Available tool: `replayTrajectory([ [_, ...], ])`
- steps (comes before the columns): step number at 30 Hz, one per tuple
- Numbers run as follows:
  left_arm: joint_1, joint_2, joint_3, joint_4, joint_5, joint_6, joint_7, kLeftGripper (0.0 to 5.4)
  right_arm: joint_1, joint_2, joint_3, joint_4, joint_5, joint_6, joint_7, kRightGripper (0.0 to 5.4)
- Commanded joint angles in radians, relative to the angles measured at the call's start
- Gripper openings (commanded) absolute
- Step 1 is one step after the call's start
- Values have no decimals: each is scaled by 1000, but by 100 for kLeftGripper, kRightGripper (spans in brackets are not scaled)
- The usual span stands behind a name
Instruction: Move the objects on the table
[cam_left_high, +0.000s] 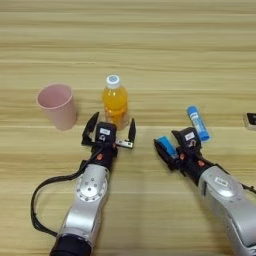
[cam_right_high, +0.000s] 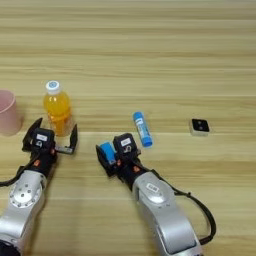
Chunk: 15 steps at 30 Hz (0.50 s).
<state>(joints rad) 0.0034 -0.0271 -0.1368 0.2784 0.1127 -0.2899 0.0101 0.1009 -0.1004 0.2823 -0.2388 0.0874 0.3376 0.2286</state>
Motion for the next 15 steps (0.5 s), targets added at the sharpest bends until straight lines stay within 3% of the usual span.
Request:
replayTrajectory([
  [1,-9,-4,-4,6,8,6,3,540,-25,-5,-25,-4,-16,-38,-6,374],
  [12,-12,-2,-6,7,7,4,3,540,-49,-17,-124,0,-19,-89,-25,487],
  [15,-13,0,-4,9,4,4,-1,540,-73,-26,-189,18,2,-96,-36,516],
])
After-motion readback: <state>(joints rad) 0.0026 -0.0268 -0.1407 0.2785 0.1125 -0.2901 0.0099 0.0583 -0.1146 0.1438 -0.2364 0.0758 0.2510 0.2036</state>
